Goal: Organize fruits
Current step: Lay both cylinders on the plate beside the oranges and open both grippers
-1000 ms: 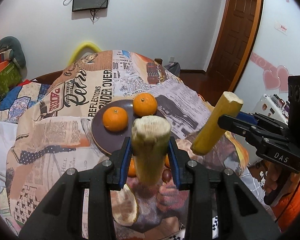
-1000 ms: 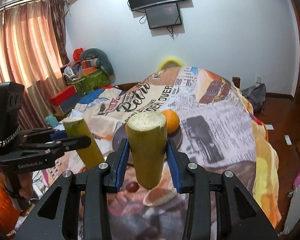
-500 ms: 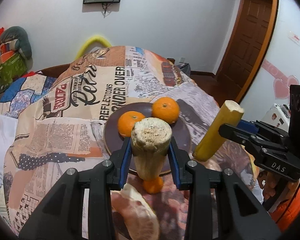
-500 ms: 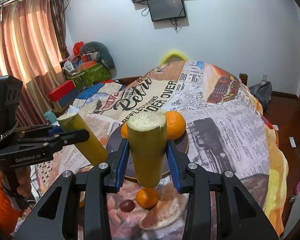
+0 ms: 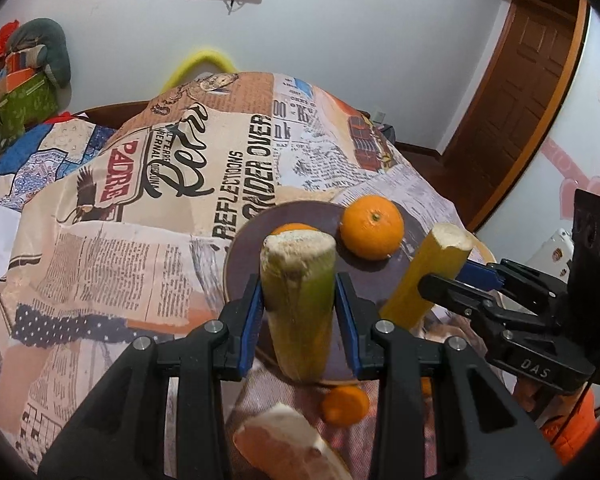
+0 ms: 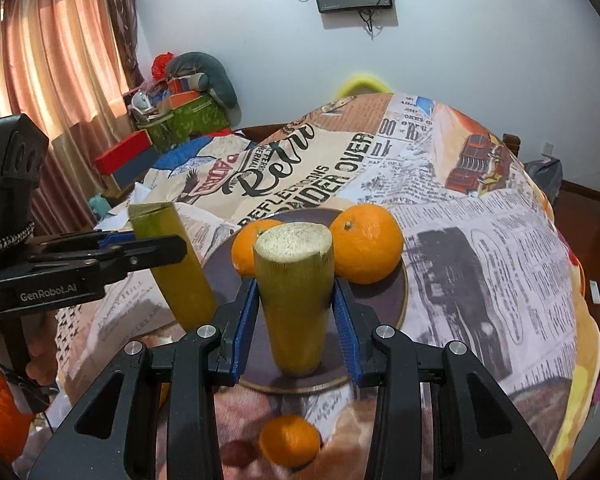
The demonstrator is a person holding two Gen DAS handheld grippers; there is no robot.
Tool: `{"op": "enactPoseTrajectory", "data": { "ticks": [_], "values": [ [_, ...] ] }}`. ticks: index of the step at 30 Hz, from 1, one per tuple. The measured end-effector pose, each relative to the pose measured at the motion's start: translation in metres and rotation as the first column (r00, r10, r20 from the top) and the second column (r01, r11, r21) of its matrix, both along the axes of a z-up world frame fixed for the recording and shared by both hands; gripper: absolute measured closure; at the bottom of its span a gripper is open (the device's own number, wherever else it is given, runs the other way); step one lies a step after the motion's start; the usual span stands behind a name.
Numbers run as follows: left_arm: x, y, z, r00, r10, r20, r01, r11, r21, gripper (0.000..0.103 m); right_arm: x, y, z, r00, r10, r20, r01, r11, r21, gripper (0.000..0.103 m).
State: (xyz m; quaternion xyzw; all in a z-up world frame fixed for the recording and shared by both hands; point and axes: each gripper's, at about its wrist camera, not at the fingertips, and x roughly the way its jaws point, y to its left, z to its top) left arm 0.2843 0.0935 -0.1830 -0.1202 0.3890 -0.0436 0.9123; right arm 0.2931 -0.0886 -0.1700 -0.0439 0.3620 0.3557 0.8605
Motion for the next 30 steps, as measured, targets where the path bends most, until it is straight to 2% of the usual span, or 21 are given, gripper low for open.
{"op": "enactPoseTrajectory", "data": {
  "ticks": [6,12,22,25,28,30],
  "values": [
    [0.015,0.010,-0.007,1.000,0.027,-0.010,-0.028,0.999,-0.025,0.066,0.022,0.016,-0.002,0.999,0.034,-0.020,-0.034,0.999,-0.024,0.069],
    [0.026,0.016,-0.016,0.998,0.064,-0.022,-0.064,0.998,0.002,0.063,0.039,0.025,-0.010,0.998,0.042,-0.047,-0.044,0.998,-0.036,0.068],
    [0.038,0.019,-0.034,0.993,0.062,-0.104,-0.062,0.998,0.002,0.055,0.045,0.030,-0.016,0.998,0.039,-0.039,-0.042,0.997,-0.070,0.068],
    [0.036,0.017,-0.037,0.992,0.059,-0.113,-0.056,0.998,0.028,0.054,0.046,0.027,-0.016,0.998,0.037,-0.045,-0.040,0.997,-0.065,0.068],
    [0.032,0.014,-0.035,0.993,0.046,-0.109,-0.041,0.998,0.047,0.044,0.045,0.025,-0.015,0.999,0.032,-0.044,-0.035,0.997,-0.066,0.068],
    [0.028,0.011,-0.030,0.994,0.043,-0.097,-0.037,0.997,0.061,0.043,0.042,0.022,-0.013,0.999,0.026,-0.036,-0.028,0.997,-0.070,0.068]
  ]
}}
